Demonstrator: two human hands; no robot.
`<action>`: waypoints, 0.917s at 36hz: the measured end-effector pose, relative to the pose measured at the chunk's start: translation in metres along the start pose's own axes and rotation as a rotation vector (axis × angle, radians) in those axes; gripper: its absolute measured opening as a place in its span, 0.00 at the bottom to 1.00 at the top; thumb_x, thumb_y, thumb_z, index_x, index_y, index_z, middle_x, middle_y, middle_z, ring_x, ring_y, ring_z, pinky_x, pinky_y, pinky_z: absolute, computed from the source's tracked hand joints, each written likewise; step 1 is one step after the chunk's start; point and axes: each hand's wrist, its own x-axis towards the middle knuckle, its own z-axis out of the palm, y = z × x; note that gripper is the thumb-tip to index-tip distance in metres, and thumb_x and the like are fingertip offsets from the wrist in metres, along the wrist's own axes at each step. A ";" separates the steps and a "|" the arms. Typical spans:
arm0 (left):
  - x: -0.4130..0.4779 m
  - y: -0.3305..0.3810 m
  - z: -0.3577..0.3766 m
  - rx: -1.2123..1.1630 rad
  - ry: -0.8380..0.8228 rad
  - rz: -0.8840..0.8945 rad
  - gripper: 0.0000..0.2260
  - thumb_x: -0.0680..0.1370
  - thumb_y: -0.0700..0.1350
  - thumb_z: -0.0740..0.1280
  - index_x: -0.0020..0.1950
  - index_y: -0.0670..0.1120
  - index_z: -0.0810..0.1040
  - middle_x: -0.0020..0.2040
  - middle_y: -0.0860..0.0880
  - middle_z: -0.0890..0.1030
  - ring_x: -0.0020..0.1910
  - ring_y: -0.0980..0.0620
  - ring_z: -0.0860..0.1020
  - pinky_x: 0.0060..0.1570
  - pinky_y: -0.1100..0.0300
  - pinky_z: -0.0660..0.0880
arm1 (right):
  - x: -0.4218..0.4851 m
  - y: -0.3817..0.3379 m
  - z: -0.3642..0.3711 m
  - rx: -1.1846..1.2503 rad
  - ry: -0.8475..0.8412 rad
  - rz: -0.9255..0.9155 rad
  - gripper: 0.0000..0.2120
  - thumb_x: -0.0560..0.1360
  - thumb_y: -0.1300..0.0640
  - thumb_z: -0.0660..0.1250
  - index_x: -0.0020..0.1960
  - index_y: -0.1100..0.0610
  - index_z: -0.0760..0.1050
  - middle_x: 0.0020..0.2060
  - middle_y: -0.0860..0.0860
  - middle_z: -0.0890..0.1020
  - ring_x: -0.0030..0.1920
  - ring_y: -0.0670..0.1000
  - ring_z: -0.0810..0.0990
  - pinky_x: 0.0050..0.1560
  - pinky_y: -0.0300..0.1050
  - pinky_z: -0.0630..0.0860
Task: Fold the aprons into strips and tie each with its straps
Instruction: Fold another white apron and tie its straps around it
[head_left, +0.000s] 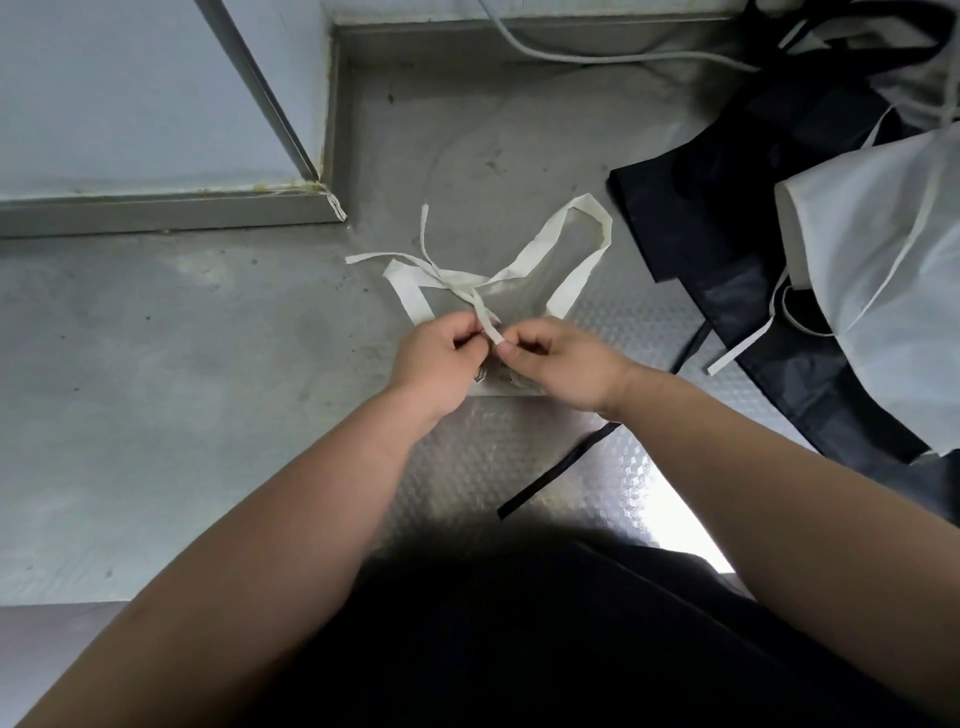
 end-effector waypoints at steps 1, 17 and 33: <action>-0.001 0.002 0.000 -0.052 -0.016 -0.010 0.10 0.78 0.36 0.64 0.49 0.51 0.80 0.42 0.53 0.82 0.40 0.58 0.76 0.44 0.66 0.71 | 0.000 0.000 0.000 -0.020 0.006 -0.011 0.13 0.80 0.58 0.60 0.43 0.67 0.74 0.30 0.47 0.71 0.32 0.45 0.67 0.39 0.40 0.66; -0.015 0.010 -0.006 -0.243 -0.052 0.019 0.05 0.77 0.41 0.68 0.47 0.50 0.82 0.37 0.61 0.83 0.41 0.68 0.78 0.44 0.75 0.71 | 0.002 -0.006 0.000 -0.141 0.019 0.052 0.14 0.79 0.57 0.59 0.35 0.56 0.71 0.31 0.48 0.73 0.36 0.47 0.71 0.40 0.41 0.68; -0.013 0.011 -0.018 -0.083 -0.151 -0.054 0.13 0.78 0.46 0.65 0.35 0.55 0.83 0.38 0.45 0.70 0.38 0.52 0.66 0.35 0.65 0.64 | 0.005 -0.013 -0.010 -0.044 0.047 0.151 0.20 0.69 0.41 0.71 0.31 0.55 0.72 0.26 0.46 0.77 0.28 0.41 0.74 0.34 0.31 0.70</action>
